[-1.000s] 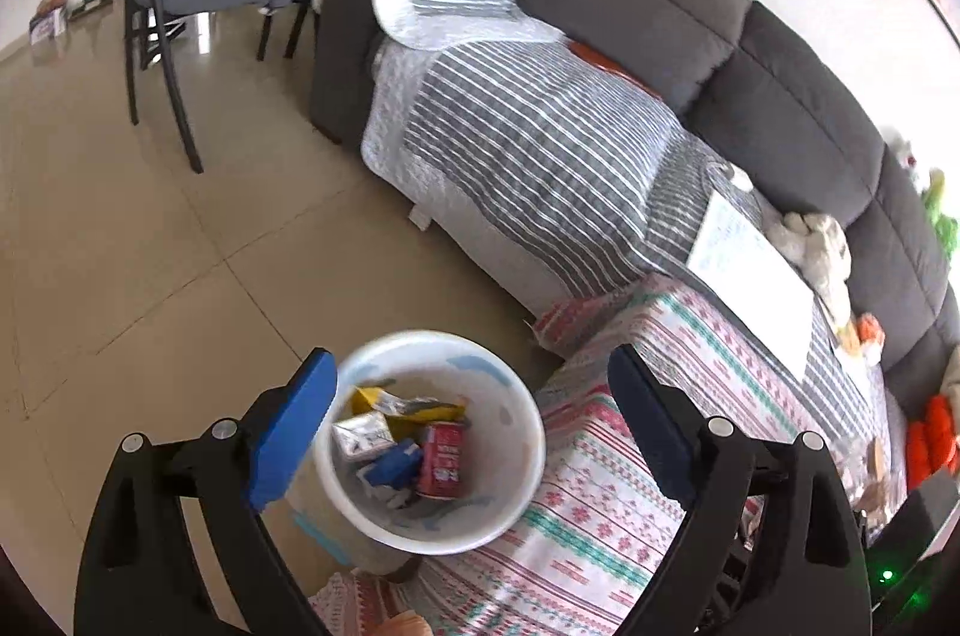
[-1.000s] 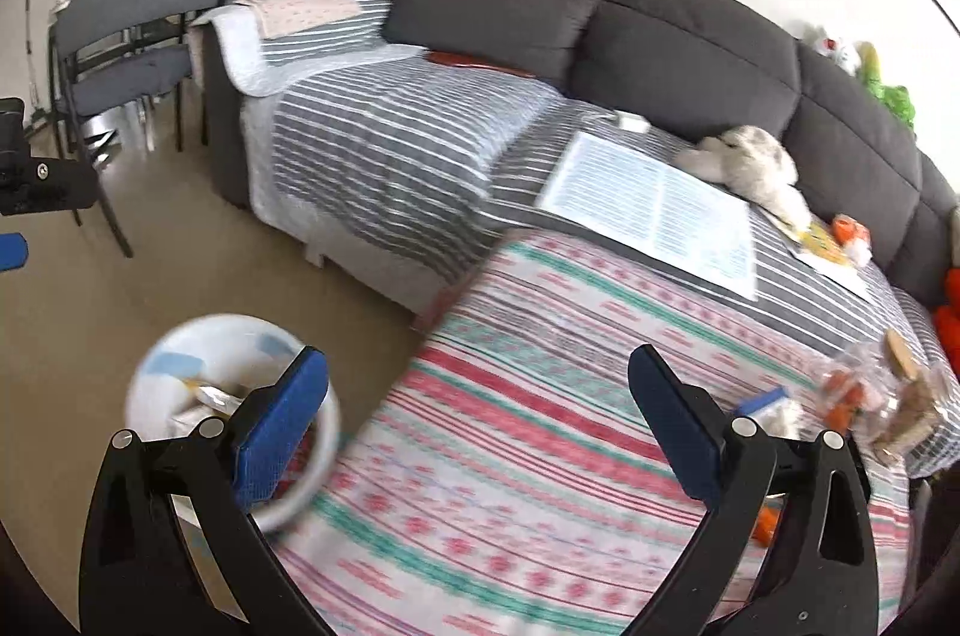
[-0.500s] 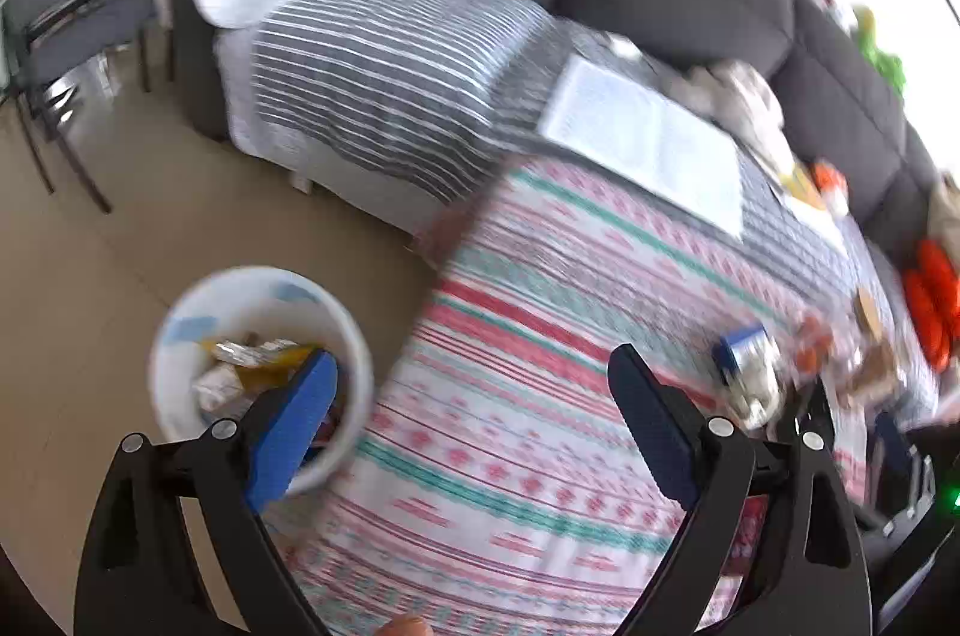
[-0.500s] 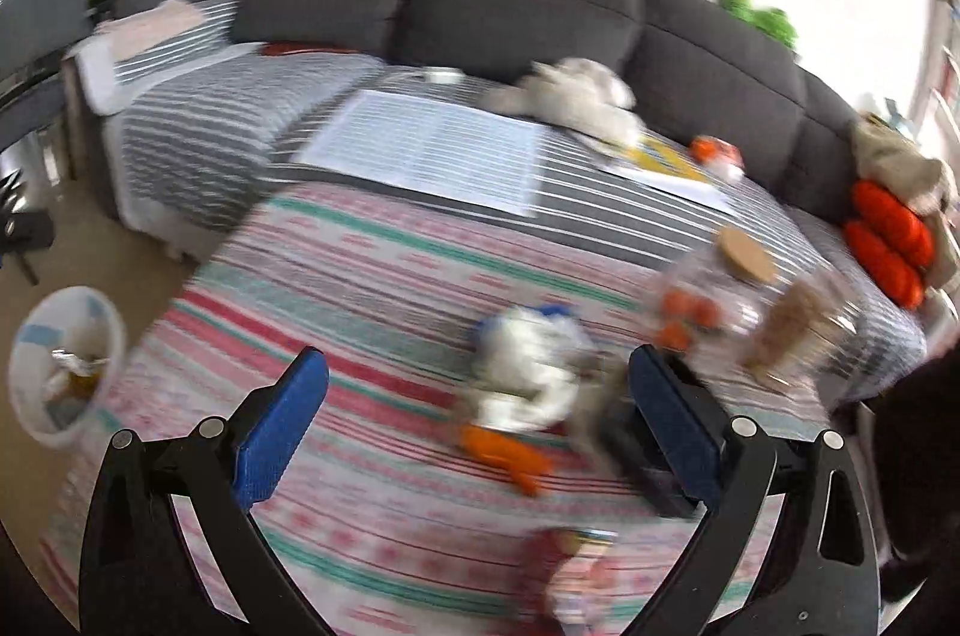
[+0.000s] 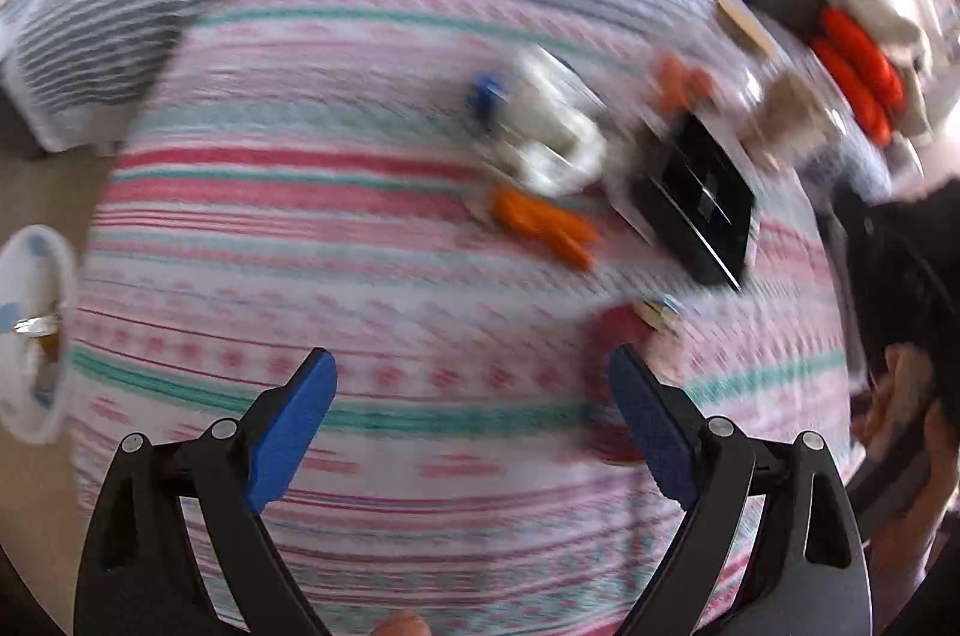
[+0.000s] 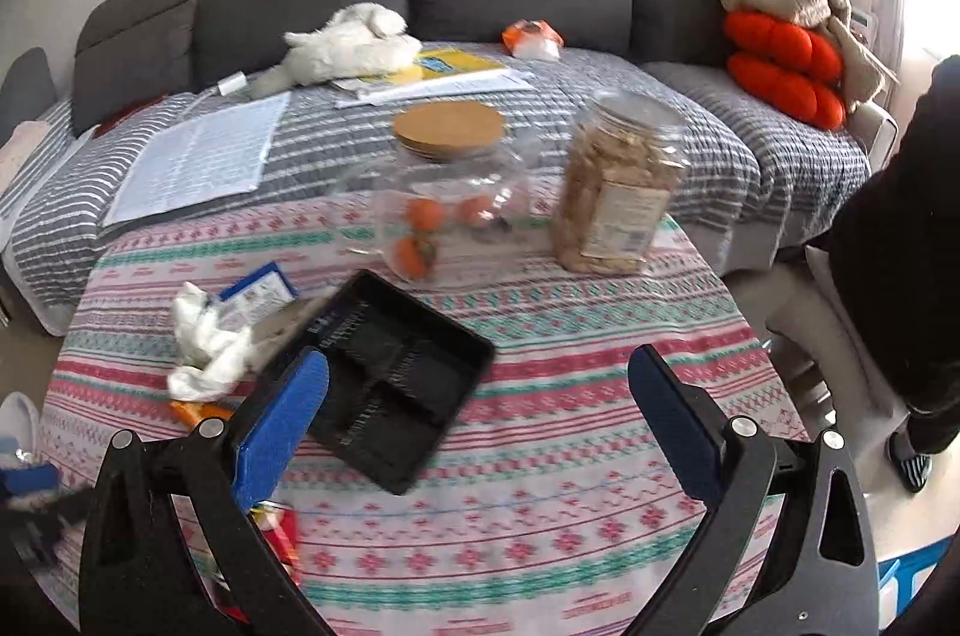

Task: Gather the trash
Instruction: 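Move back to the table and grasp the second red can with the left tool, then grasp the black plastic tray with the right tool while the left tool holds the red can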

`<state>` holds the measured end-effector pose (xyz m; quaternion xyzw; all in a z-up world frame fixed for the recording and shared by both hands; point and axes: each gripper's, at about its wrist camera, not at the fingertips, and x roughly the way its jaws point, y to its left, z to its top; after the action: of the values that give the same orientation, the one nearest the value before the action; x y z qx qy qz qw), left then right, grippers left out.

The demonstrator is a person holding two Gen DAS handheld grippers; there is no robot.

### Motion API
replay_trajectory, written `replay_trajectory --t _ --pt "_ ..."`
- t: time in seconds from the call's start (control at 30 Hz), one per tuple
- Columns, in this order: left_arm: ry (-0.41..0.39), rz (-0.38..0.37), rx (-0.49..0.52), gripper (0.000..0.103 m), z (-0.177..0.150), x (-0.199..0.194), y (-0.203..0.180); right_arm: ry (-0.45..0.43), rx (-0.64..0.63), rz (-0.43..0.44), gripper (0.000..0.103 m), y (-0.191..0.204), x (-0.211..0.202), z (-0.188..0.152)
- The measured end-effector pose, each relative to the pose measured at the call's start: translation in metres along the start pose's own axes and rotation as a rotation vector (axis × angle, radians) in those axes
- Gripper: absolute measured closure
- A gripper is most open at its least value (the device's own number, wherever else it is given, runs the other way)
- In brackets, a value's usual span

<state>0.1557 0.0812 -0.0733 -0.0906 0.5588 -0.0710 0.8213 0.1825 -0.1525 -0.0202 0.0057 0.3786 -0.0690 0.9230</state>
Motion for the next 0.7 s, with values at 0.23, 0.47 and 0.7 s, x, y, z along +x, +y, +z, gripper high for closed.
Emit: replay_trajectory --t 0.23,0.47,0.7 --pt "0.065 -0.031 0.072 0.014 -0.010 0.037 -0.055 -0.004 -0.086 0.028 0.007 -0.008 0.012 0.000" --pt "0.163 -0.053 0.123 0.049 -0.017 0.075 -0.071 0.004 -0.198 0.120 0.007 0.006 0.035 0.006" --pt "0.137 -0.071 0.110 0.050 -0.011 0.054 -0.040 0.056 -0.233 0.125 0.007 0.020 0.055 0.007"
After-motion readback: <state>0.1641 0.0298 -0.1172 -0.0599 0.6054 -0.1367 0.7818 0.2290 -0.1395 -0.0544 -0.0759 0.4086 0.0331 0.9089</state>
